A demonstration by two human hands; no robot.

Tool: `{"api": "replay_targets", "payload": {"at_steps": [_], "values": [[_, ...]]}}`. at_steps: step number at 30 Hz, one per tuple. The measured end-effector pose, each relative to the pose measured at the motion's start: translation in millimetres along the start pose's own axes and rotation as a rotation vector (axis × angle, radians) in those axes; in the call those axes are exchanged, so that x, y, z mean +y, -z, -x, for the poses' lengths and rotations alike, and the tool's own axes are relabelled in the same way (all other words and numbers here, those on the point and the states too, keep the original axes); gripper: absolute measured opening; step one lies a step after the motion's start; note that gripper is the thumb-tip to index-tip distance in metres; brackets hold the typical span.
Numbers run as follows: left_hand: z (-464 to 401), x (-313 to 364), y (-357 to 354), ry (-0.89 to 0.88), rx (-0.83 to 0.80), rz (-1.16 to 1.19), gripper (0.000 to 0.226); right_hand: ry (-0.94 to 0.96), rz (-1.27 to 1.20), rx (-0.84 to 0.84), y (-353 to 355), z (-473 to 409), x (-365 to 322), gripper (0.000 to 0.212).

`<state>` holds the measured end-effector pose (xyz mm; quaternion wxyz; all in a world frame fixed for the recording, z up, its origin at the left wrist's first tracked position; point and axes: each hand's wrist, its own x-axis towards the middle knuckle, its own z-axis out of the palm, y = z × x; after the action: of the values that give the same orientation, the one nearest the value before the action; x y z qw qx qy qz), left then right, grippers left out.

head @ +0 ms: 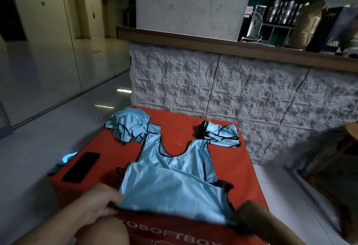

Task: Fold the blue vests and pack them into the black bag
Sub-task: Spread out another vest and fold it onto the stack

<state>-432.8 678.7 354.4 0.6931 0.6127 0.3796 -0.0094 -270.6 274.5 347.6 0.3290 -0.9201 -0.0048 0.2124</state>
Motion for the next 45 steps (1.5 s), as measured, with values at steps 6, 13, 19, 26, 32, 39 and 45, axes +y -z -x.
{"api": "replay_targets", "payload": {"at_steps": [6, 13, 19, 26, 32, 39, 45], "values": [[23.7, 57.3, -14.0, -0.211, -0.03, 0.006, 0.019, 0.088, -0.503, 0.159, 33.6, 8.9, -24.8, 0.014], [22.1, 116.2, -20.1, -0.281, -0.039, 0.3, 0.018, 0.114, -0.682, 0.16, 70.1, 36.6, -67.5, 0.018], [19.5, 107.6, -7.0, -0.076, -0.026, 0.205, 0.015, -0.022, -0.476, 0.045, 81.0, 39.2, -57.4, 0.009], [-0.4, 88.1, -1.5, 0.095, -0.044, 0.111, 0.01, -0.224, -0.519, -0.061, 64.0, 26.1, -57.7, 0.012], [-27.5, 179.0, -46.7, -0.145, -0.156, 0.31, 0.012, 0.007, -0.84, 0.155, 84.6, -18.2, -126.0, 0.009], [35.0, 326.6, -73.5, -0.681, -0.267, 0.544, 0.019, 0.567, -1.218, 0.284, 185.5, 24.8, -222.7, 0.018], [53.2, 279.8, -49.6, -0.587, -0.208, 0.385, 0.017, 0.425, -1.156, 0.358, 168.7, 37.0, -187.8, 0.005]]}}
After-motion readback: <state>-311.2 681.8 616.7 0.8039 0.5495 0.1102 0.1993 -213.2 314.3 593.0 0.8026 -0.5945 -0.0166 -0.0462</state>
